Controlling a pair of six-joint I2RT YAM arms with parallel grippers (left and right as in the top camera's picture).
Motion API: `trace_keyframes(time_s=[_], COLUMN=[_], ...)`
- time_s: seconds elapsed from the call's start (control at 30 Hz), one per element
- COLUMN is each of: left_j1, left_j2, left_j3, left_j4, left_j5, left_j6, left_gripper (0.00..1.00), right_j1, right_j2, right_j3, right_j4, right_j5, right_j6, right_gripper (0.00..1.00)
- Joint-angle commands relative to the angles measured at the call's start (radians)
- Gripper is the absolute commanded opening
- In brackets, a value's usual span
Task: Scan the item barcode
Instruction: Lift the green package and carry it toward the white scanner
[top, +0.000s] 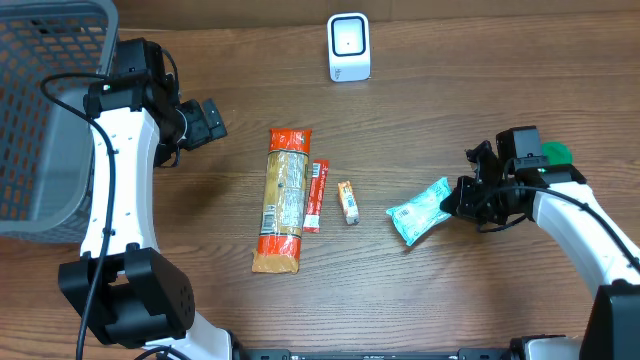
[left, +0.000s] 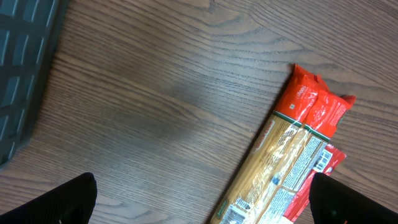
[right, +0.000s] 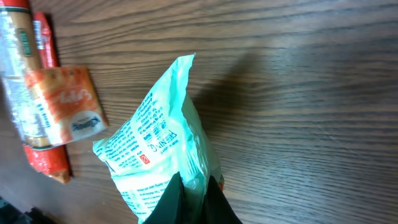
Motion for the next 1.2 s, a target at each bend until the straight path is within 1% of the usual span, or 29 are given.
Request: trace_keyframes(time_s=[0.0,0.43,0.6,0.7,0.8,0.97,1.03,1.17], left_j1=[-0.006,-0.006,-0.006,-0.006,-0.006,-0.006,-0.006,-0.006], left_j2=[0.002,0.002,0.002,0.002,0.002,0.002,0.002,0.002], left_j3=[0.017,0.017,0.017,0.017,0.017,0.017,0.017,0.017], left_j4=[-0.002,-0.002,-0.002,-0.003,-0.002,-0.002,-0.003,-0.002], left_j5=[-0.003,-0.003,-0.003,-0.003,-0.003,-0.003,-0.003,-0.003], left_j6=[0.016,0.016,0.016,0.016,0.016,0.016,0.016,0.016], left_gripper=[1.00,1.00,1.00,1.00,1.00,1.00,1.00,1.00], right_j1=[-0.008,-0.007,0.000,0.018,0.042,0.076,0.094,0.158], right_j2=[-0.014,-0.014,-0.015,-0.025,-0.042,-0.089,-0.117,-0.171], right_j3=[0.000,0.006,0.110,0.182,0.254,0.323,0.332,0.334], right_j4=[0.008,0.091,0.000,-0.044,-0.082,-0.113,-0.109,-0.081], right_j5=[-0.069,-0.233,-0.243,-0.243,-0.243,-0.243,-0.221,-0.016], right_j6=[-0.016,-0.016,-0.019,-0.064,-0.072,-0.083,-0.098,-0.099], right_gripper=[0.04,0.04,0.04,0.04,0.04,0.04,0.04,0.04])
